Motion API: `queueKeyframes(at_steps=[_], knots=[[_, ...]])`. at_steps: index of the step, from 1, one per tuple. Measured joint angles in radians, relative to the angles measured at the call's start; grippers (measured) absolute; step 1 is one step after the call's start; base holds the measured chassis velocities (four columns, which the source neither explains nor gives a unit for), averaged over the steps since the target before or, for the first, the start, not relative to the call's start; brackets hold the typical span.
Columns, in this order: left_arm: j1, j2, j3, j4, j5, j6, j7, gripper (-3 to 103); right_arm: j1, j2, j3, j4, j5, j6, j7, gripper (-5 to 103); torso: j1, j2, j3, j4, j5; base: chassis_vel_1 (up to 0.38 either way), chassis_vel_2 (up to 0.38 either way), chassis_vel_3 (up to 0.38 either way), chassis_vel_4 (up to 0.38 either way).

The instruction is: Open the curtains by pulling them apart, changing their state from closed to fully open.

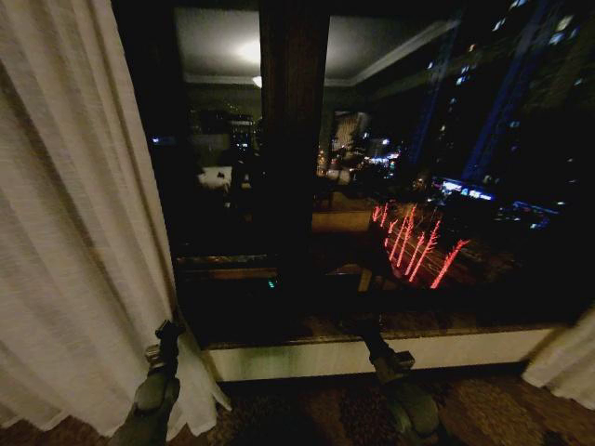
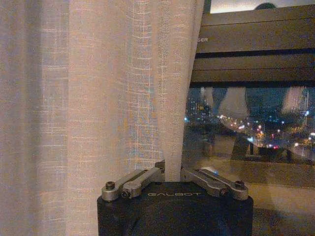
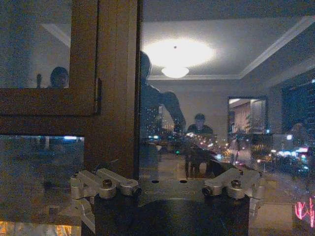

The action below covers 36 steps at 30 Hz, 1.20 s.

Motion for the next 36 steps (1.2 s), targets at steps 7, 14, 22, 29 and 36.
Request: queueKeyframes(at_steps=[7, 14, 22, 29, 36], knots=[[0.0, -0.002, -0.002, 0.008, 0.002, -0.011, 0.002, 0, 0.0, 0.0, 0.0, 0.0, 0.0, 0.0, 0.0, 100, 0.0, 0.0, 0.0, -0.0001, 0.0001, 0.062, 0.056, -0.063, -0.059], [0.006, -0.004, -0.008, 0.007, 0.005, -0.016, 0.002, 0, 0.0, 0.0, 0.0, 0.0, 0.0, 0.0, 0.0, 100, 0.0, 0.0, 0.0, 0.0, -0.0001, 0.199, 0.183, -0.186, -0.205], [0.02, -0.002, -0.02, 0.02, 0.005, -0.037, 0.003, 0, 0.0, 0.0, 0.0, 0.0, 0.0, 0.0, 0.0, 100, 0.0, 0.0, 0.0, 0.0, 0.0001, 0.255, 0.269, -0.255, -0.256], [0.029, -0.001, -0.024, 0.021, 0.005, -0.047, 0.007, 0, 0.0, 0.0, 0.0, 0.0, 0.0, 0.0, 0.0, 100, 0.0, 0.0, 0.0, -0.0001, -0.0001, 0.338, 0.329, -0.335, -0.324], [0.03, 0.006, -0.027, 0.032, 0.005, -0.061, 0.009, 0, 0.0, 0.0, 0.0, 0.0, 0.0, 0.0, 0.0, 100, 0.0, 0.0, 0.0, 0.0002, 0.0001, 0.364, 0.361, -0.372, -0.367]])
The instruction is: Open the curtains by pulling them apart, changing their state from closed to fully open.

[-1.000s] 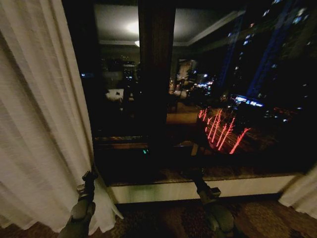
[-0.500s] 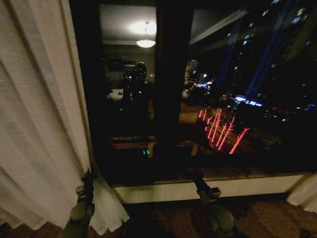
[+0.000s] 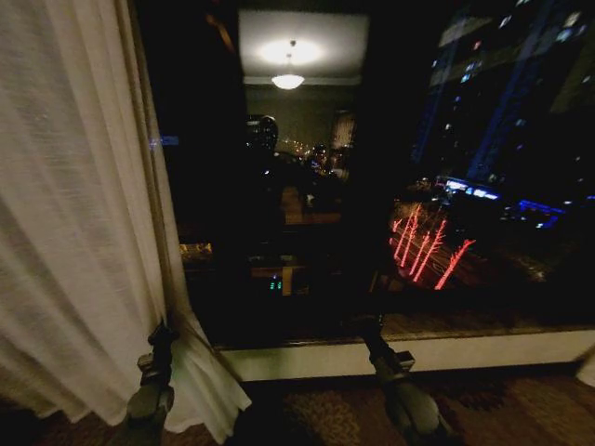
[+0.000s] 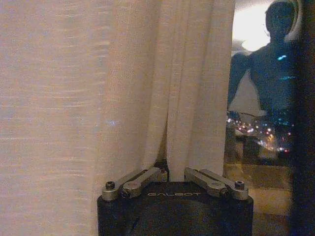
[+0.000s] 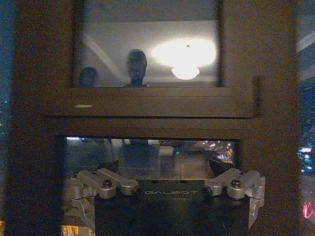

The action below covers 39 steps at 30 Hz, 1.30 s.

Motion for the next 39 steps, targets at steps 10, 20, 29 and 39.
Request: queueKeyframes(at_steps=[10, 20, 29, 39], knots=[[0.003, -0.001, 0.003, 0.01, 0.001, -0.013, 0.005, 0, 0.0, 0.0, 0.0, 0.0, 0.0, 0.0, 0.0, 100, 0.0, 0.0, 0.0, -0.0002, -0.0001, 0.355, 0.349, -0.359, -0.356], [0.009, 0.005, -0.004, 0.01, 0.0, -0.021, 0.007, 0, 0.0, 0.0, 0.0, 0.0, 0.0, 0.0, 0.0, 100, 0.0, 0.0, 0.0, -0.0002, 0.0002, 0.351, 0.347, -0.351, -0.336], [0.009, 0.005, -0.007, 0.012, 0.0, -0.028, 0.012, 0, 0.0, 0.0, 0.0, 0.0, 0.0, 0.0, 0.0, 100, 0.0, 0.0, 0.0, 0.0, 0.0, 0.354, 0.366, -0.35, -0.364], [0.011, 0.002, -0.011, 0.02, -0.001, -0.038, 0.013, 0, 0.0, 0.0, 0.0, 0.0, 0.0, 0.0, 0.0, 100, 0.0, 0.0, 0.0, -0.0002, 0.0001, 0.354, 0.334, -0.346, -0.333]])
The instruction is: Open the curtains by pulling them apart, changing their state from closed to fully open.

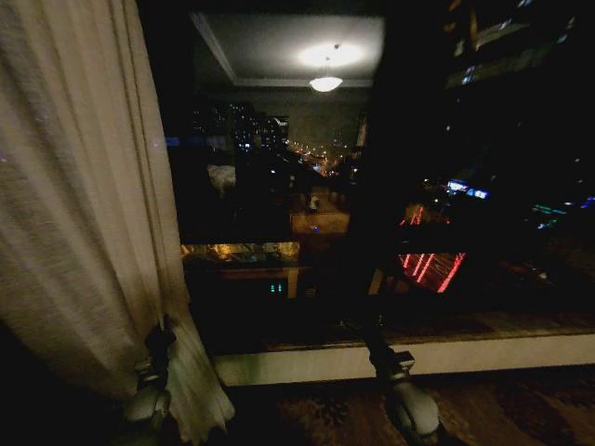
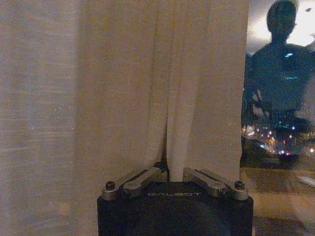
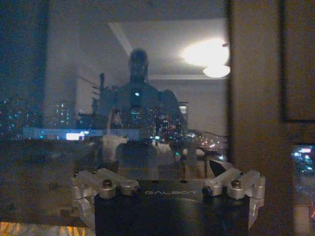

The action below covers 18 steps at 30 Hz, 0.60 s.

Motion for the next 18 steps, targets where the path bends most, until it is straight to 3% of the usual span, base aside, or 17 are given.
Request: queueKeyframes(at_steps=[7, 18], knots=[[0.003, -0.004, -0.001, 0.0, 0.005, -0.002, 0.0, 0, 0.0, 0.0, 0.0, 0.0, 0.0, 0.0, 0.0, 100, 0.0, 0.0, 0.0, 0.0002, -0.0006, 0.205, 0.206, -0.204, -0.212], [0.0, 0.008, -0.01, 0.006, 0.003, 0.001, -0.001, 0, 0.0, 0.0, 0.0, 0.0, 0.0, 0.0, 0.0, 100, 0.0, 0.0, 0.0, -0.0003, -0.0001, -0.013, -0.015, 0.01, 0.004]])
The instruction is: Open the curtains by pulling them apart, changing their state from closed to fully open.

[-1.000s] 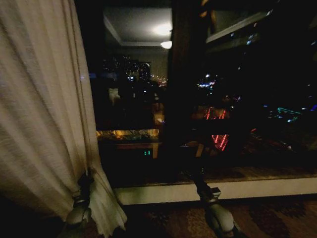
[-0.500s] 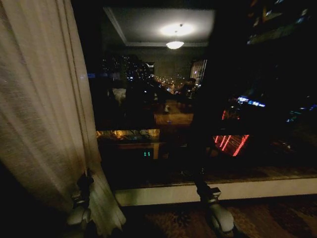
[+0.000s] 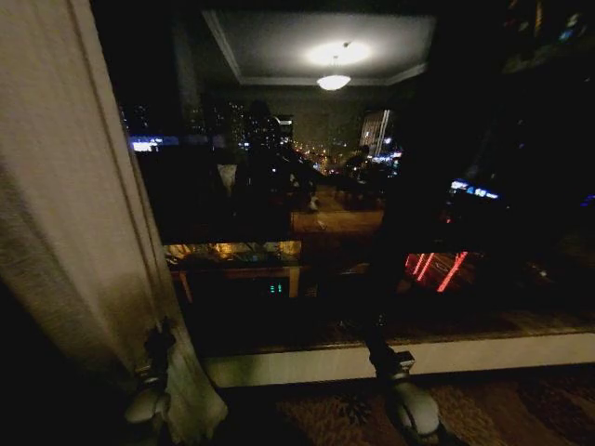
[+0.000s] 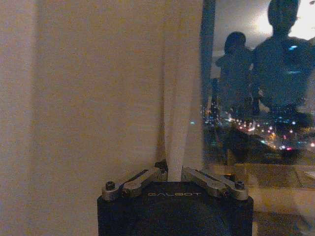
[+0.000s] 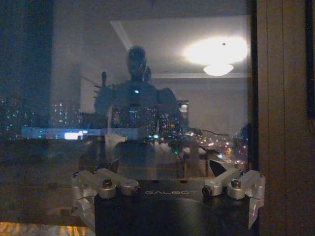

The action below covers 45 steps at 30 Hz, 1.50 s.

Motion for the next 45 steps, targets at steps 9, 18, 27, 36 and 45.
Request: queueKeyframes(at_steps=[9, 18, 27, 36, 45], knots=[[-0.036, 0.065, -0.069, 0.048, -0.063, 0.013, -0.033, 0, 0.0, 0.0, 0.0, 0.0, 0.0, 0.0, 0.0, 100, 0.0, 0.0, 0.0, 0.0004, -0.0003, 0.0, 0.0, 0.0, 0.0], [-0.1, 0.203, -0.167, 0.186, -0.177, 0.03, -0.063, 0, 0.0, 0.0, 0.0, 0.0, 0.0, 0.0, 0.0, 100, 0.0, 0.0, 0.0, 0.0002, -0.0005, 0.0, 0.0, 0.0, 0.0], [-0.209, 0.427, -0.28, 0.531, -0.214, -0.014, -0.042, 0, 0.0, 0.0, 0.0, 0.0, 0.0, 0.0, 0.0, 100, 0.0, 0.0, 0.0, 0.0004, -0.0002, 0.0, 0.0, 0.0, 0.0], [-0.214, 0.448, -0.295, 0.576, -0.185, -0.024, -0.034, 0, 0.0, 0.0, 0.0, 0.0, 0.0, 0.0, 0.0, 100, 0.0, 0.0, 0.0, 0.0004, -0.0001, 0.0, 0.0, 0.0, 0.0], [-0.166, 0.329, -0.276, 0.468, -0.124, -0.037, -0.042, 0, 0.0, 0.0, -0.001, 0.0, 0.0, 0.0, 0.0, 100, 0.0, 0.0, 0.0, 0.0004, 0.0001, 0.0, 0.0, 0.0, 0.0]])
